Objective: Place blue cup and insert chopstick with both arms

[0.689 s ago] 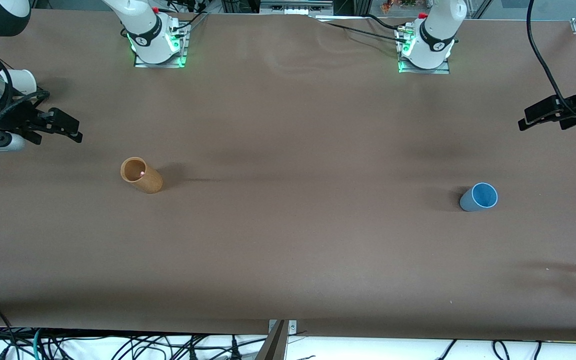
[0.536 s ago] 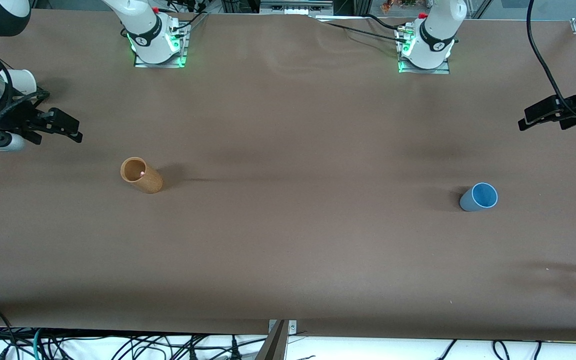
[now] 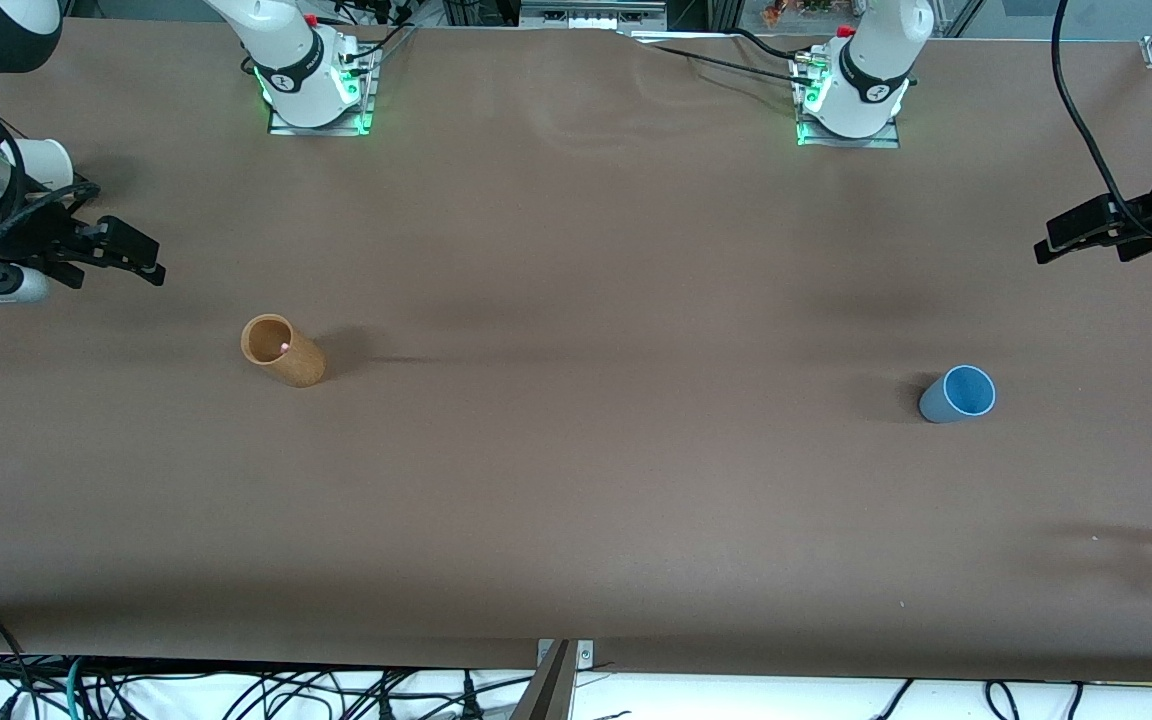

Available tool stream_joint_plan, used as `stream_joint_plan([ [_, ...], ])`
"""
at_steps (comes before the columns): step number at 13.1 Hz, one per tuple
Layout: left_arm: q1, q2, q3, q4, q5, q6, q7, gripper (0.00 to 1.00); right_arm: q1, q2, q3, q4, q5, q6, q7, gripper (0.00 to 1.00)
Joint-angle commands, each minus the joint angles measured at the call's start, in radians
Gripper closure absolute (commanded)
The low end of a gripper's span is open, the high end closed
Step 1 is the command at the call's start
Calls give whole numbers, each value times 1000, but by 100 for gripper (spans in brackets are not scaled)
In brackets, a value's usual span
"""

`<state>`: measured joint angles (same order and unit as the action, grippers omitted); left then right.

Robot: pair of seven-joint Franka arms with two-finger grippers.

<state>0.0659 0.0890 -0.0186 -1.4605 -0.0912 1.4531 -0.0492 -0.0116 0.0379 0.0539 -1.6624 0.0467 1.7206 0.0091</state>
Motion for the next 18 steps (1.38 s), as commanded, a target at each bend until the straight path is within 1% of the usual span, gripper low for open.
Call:
stream_joint_plan([
  [1,6,1,-9,8,21,0,-6,0,-7,-6,9,4,1,-15,17,0],
  [13,8,3,-8,6,21,-2,-6,0,-5,22,0,1,2,-15,38,0],
  [14,8,18,-8,6,21,0,-5,0,-5,23,0,0,5,-16,40,0],
  [18,5,144,-8,8,22,0,-1,0,-2,25,7,-39,9,-18,48,0],
])
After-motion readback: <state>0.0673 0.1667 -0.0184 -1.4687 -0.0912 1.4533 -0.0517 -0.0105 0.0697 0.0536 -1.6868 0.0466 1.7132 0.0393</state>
